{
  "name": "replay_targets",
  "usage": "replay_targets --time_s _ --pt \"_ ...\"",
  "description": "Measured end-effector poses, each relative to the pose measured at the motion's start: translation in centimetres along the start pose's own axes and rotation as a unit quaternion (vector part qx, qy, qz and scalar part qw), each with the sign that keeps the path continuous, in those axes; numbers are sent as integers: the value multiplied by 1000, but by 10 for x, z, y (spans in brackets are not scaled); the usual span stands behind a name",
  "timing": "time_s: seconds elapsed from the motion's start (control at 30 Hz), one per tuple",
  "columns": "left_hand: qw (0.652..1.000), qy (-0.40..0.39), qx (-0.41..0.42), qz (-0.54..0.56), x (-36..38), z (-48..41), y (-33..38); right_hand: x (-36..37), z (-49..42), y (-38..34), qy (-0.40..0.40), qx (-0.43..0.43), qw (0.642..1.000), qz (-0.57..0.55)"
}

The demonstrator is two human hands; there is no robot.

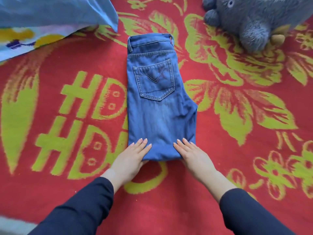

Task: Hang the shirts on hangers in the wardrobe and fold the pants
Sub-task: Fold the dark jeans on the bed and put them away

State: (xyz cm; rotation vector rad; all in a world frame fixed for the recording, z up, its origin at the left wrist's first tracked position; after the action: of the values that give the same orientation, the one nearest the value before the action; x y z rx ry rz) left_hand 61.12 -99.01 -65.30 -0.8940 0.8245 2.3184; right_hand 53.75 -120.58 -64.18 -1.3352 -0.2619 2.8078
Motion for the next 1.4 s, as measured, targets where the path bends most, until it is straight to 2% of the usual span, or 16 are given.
replay_targets --time_s 0.07,0.17,0.27,0.37,0.47,0.53,0.57,0.73,0.83,0.9,0.97,1.0,1.03,1.13,1.23,1.4 --pt "998 -18 -12 60 -5 4 1 -3 6 4 -19 2 999 -34" --pt "993 -81 -14 86 -10 22 15 -18 30 4 -79 4 991 -107" --pt "976 -191 -21 99 3 53 45 -16 67 -9 -201 -34 975 -91" --pt "918 -341 9 205 20 85 75 -10 101 -17 -387 -22 913 -126" --pt "846 -422 17 326 15 101 82 -14 113 -18 -477 19 853 -211" --pt "814 -409 8 412 -2 99 75 -29 108 -15 -458 28 844 -276" --pt "810 -385 3 442 -14 96 69 -40 101 -12 -434 29 849 -300" --pt "852 -198 -15 484 -91 64 17 -114 45 16 -246 29 888 -387" --pt "908 -52 -30 416 -128 34 -11 -150 8 30 -136 27 928 -346" --pt "942 74 -51 324 -141 10 -24 -158 -15 34 -42 35 963 -265" --pt "955 161 -99 228 -141 -13 -32 -154 -35 35 39 43 975 -212" --pt "955 181 -116 203 -136 -22 -35 -147 -44 35 51 44 976 -209" --pt "957 179 -119 195 -128 -31 -38 -139 -53 36 39 44 973 -224" --pt "969 100 -83 208 -102 -53 -47 -121 -76 41 -10 50 955 -292" --pt "972 29 -99 210 -91 -72 -57 -114 -101 46 -48 83 967 -236" --pt "961 -48 -125 241 -82 -86 -67 -107 -132 53 -237 104 949 -177"
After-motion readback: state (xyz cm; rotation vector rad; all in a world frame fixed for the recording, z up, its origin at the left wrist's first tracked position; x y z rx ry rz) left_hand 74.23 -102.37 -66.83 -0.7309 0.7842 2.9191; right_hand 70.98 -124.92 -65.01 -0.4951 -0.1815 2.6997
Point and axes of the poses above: each hand's wrist, its own z-axis away from the middle knuckle, its own x-axis out of the palm, y = z × x, the point moved 2 cm from there along -z, towards the middle knuckle, and after that the axes turned 13 degrees about -y, right-handed, at the moved point
